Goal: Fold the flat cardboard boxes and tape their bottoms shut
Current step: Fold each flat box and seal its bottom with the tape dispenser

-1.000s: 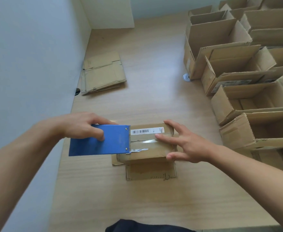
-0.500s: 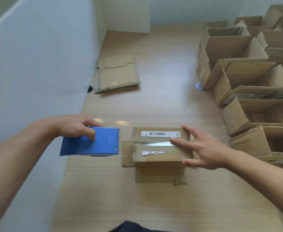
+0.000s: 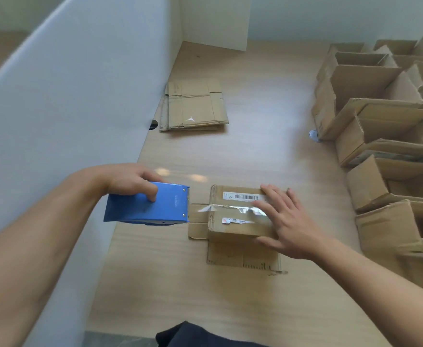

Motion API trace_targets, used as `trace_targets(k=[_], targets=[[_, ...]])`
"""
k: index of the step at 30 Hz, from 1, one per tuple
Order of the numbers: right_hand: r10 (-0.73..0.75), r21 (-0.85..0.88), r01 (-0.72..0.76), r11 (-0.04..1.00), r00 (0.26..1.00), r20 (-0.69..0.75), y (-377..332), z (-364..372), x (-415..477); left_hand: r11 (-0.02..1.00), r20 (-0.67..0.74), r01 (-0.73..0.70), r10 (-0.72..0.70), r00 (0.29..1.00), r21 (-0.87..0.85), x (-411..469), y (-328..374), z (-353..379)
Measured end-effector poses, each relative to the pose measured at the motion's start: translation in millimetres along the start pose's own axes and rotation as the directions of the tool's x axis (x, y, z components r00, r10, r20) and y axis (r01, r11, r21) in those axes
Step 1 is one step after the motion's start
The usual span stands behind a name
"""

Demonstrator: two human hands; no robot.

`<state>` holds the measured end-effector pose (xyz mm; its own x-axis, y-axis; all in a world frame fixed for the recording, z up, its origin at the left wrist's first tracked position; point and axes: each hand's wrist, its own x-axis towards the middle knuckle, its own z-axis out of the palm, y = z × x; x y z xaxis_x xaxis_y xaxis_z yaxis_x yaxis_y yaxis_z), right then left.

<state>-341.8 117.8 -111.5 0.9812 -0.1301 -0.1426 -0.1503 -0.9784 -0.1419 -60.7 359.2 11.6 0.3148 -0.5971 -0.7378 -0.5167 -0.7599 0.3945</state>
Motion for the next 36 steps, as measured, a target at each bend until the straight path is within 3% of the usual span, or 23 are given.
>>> trace_targets(k=[7,25,36], targets=[[-0.068,-0.134,0.06,0.989,0.996,-0.056,4,1,3,0.998,-0.027,0.043,-0.042,0.999,0.042,-8,3,-6],[-0.088,-0.153,0.08,0.985,0.995,-0.048,13,-2,7,0.993,0.013,0.098,-0.099,0.995,0.061,22,4,3],[-0.086,-0.114,0.079,0.99,0.994,-0.063,17,6,4,0.999,-0.031,0.037,-0.036,0.999,0.018,76,8,42]])
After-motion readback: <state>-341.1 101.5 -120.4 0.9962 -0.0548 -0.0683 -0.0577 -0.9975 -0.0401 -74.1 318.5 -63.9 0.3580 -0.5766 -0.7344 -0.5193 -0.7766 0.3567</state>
